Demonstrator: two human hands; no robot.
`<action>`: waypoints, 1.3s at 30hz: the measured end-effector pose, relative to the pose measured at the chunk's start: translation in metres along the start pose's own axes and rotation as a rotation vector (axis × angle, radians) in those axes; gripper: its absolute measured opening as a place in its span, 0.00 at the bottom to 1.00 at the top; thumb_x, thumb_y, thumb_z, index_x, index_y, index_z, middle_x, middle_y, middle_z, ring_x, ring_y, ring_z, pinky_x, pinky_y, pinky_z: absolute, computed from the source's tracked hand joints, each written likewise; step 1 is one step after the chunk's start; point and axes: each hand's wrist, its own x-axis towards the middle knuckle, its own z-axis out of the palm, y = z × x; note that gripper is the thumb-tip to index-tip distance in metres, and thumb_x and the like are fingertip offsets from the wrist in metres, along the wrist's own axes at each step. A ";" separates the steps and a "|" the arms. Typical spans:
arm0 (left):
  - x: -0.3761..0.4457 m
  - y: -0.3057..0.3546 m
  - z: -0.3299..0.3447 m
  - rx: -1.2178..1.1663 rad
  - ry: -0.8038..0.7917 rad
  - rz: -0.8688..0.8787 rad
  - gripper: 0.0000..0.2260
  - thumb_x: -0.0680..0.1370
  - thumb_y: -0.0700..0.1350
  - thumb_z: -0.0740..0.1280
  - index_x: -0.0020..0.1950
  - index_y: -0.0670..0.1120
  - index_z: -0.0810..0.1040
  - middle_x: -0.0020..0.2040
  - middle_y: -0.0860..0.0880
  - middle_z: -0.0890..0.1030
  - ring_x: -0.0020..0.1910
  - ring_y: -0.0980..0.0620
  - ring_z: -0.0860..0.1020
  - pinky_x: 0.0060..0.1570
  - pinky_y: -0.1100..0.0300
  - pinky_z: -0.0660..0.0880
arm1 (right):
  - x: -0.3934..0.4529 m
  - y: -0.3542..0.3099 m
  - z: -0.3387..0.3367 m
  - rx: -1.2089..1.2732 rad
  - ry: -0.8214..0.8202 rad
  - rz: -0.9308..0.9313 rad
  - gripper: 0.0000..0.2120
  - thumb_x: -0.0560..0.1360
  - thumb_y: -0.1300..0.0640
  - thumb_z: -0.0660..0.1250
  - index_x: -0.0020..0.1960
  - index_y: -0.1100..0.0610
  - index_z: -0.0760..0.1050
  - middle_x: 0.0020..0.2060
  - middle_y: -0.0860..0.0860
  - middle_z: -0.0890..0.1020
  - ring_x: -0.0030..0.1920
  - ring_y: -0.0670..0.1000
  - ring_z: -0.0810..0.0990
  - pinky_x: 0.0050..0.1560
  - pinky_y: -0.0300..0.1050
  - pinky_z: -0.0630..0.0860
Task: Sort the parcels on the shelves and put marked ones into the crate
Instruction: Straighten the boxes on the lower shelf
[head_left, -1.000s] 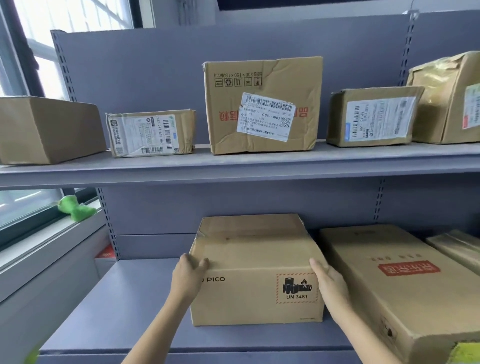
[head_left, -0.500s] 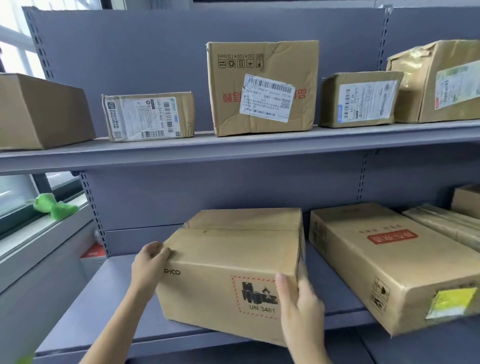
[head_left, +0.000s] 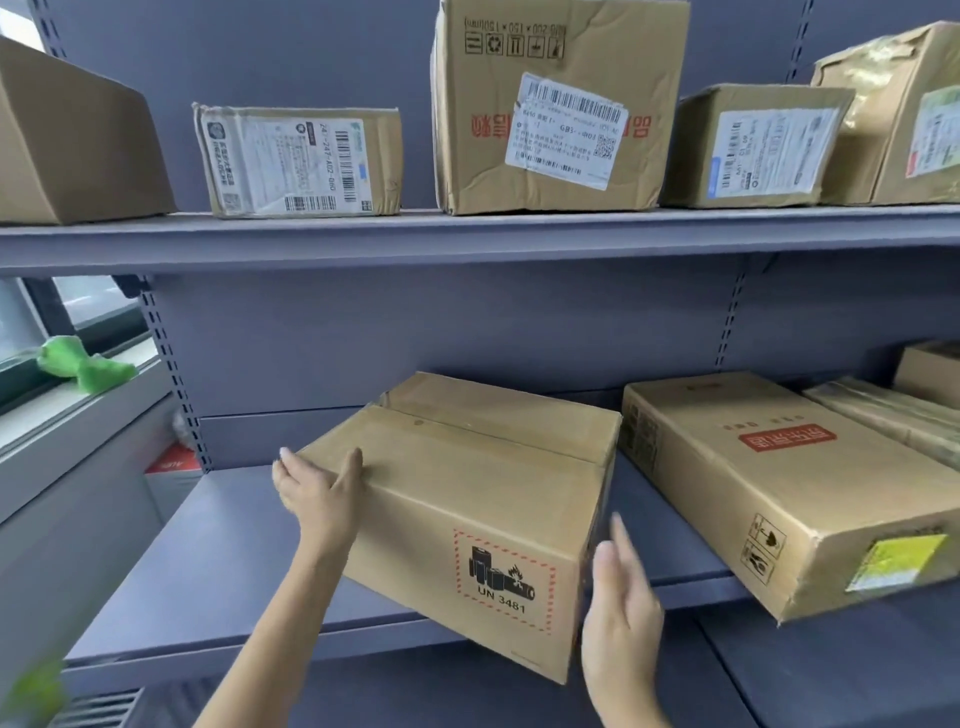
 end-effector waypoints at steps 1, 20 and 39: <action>-0.018 -0.003 0.001 -0.016 -0.017 0.004 0.34 0.76 0.48 0.65 0.75 0.43 0.51 0.76 0.43 0.50 0.74 0.43 0.50 0.70 0.44 0.54 | 0.018 0.001 -0.005 0.061 0.035 0.014 0.23 0.77 0.42 0.54 0.69 0.49 0.66 0.65 0.44 0.73 0.61 0.41 0.68 0.60 0.38 0.62; -0.065 -0.012 0.021 -0.307 -0.380 -0.036 0.23 0.65 0.49 0.59 0.60 0.55 0.70 0.57 0.54 0.76 0.56 0.53 0.73 0.52 0.61 0.74 | 0.131 -0.007 -0.007 -0.147 -0.173 0.032 0.26 0.71 0.47 0.68 0.66 0.52 0.66 0.51 0.43 0.73 0.49 0.43 0.72 0.51 0.42 0.69; -0.063 -0.009 -0.022 -0.292 -0.308 0.009 0.18 0.78 0.44 0.62 0.68 0.46 0.70 0.60 0.52 0.76 0.58 0.52 0.76 0.56 0.58 0.71 | 0.075 -0.014 -0.038 -0.043 -0.291 -0.086 0.04 0.68 0.51 0.72 0.40 0.43 0.78 0.37 0.37 0.84 0.43 0.38 0.82 0.41 0.33 0.74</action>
